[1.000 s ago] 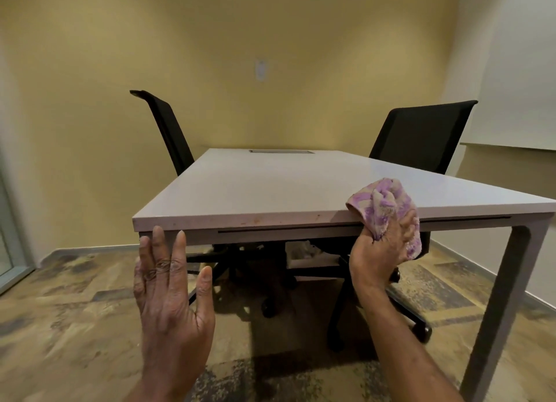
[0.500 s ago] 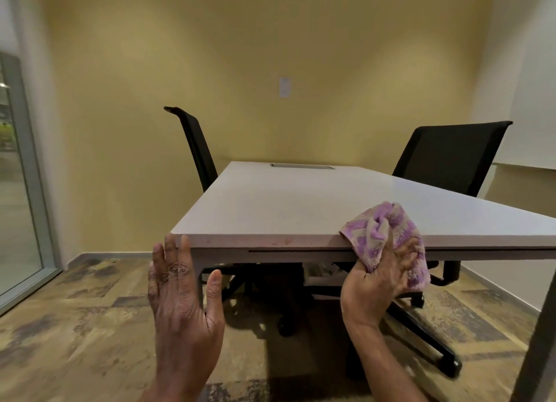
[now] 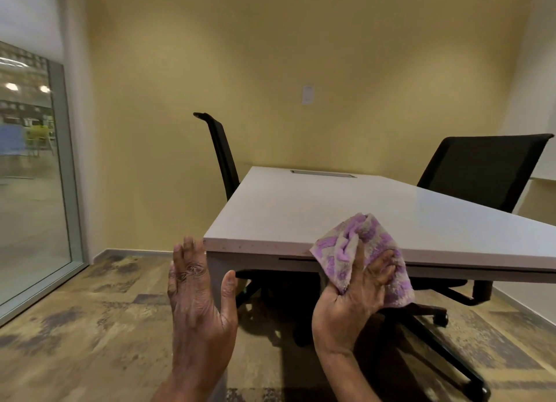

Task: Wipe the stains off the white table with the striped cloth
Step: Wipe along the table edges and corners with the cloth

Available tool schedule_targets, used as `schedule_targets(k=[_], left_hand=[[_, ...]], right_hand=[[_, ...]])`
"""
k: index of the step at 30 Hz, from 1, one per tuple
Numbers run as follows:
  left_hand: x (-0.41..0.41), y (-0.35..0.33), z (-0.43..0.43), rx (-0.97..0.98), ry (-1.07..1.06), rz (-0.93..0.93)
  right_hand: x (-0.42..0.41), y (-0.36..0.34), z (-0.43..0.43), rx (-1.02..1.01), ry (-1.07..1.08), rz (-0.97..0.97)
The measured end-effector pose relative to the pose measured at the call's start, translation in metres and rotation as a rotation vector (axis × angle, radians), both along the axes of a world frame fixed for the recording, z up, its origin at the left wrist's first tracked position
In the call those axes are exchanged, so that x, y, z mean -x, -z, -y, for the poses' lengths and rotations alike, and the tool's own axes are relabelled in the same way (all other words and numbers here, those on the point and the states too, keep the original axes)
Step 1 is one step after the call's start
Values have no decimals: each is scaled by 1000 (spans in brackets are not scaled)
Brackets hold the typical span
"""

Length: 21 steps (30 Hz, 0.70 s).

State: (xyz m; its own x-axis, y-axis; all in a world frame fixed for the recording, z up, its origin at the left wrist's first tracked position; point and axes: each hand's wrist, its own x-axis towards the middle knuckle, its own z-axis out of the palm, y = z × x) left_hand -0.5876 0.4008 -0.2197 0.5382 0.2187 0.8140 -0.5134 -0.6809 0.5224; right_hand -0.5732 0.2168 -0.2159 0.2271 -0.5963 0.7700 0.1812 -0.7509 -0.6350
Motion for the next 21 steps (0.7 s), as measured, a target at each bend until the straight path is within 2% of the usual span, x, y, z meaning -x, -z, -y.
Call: schedule_targets(k=[13,21], left_hand=[[6,1,-10,22,8,-26],[7,-2,-22,43,4,12]], right_hand=[[-5,15,-57,157,-77,-47],[3,6,-96,251,-133,-150]])
